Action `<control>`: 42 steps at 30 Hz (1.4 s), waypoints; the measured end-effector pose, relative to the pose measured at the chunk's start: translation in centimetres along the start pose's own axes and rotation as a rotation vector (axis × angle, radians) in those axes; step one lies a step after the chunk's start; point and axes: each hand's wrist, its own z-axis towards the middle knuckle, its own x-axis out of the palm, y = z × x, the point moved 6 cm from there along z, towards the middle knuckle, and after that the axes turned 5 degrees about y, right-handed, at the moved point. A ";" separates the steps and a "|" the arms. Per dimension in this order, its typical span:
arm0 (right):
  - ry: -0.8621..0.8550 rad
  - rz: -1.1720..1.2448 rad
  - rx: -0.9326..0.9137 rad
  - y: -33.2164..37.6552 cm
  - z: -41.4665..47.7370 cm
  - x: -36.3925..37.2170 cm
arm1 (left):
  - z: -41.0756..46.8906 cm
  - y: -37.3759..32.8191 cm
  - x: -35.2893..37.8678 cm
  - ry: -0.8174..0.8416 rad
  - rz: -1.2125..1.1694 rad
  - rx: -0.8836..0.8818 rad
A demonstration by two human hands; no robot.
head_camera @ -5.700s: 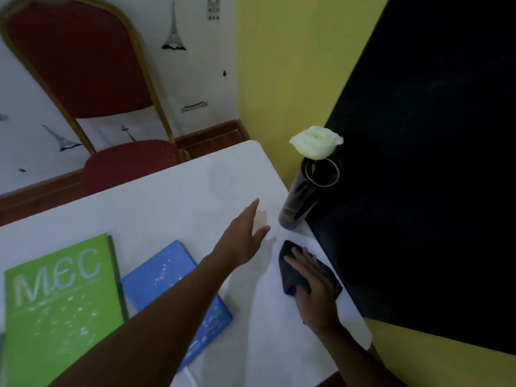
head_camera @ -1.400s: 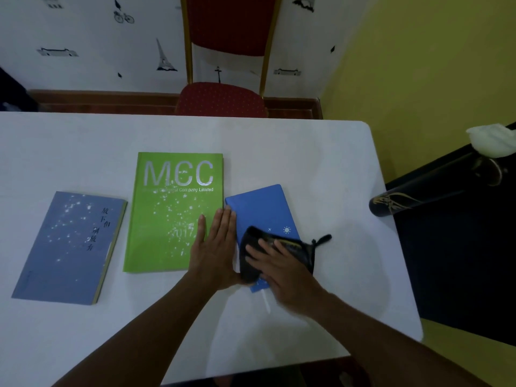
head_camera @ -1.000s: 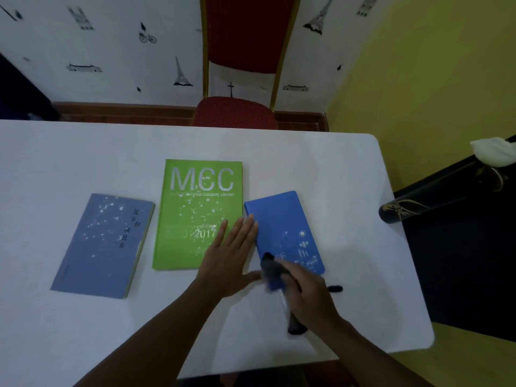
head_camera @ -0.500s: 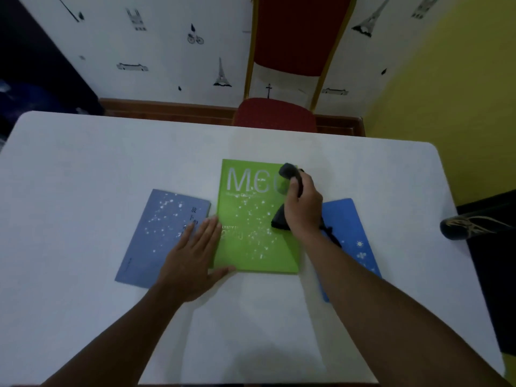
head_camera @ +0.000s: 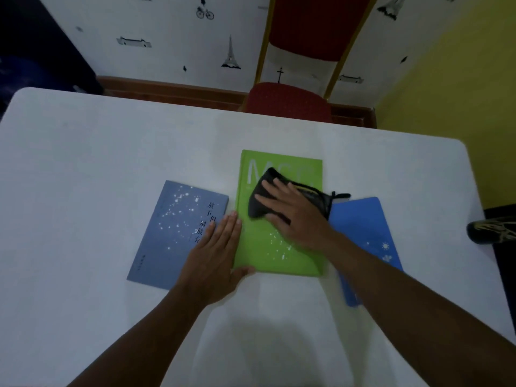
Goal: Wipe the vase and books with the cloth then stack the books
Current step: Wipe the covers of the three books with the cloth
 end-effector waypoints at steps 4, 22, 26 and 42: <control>-0.014 0.237 0.356 -3.0 3.7 -3.4 | -0.1 0.1 -0.2 0.011 -0.011 0.009; 0.110 -0.318 0.060 -1.1 0.5 -0.9 | -0.1 0.3 -0.7 0.028 0.011 0.013; 0.084 -0.243 0.160 -1.0 3.7 -0.9 | -0.2 0.3 -0.7 0.033 0.014 0.016; 0.157 -0.340 -0.087 -2.2 -1.1 -1.3 | -0.1 0.7 -0.9 0.015 -0.052 0.019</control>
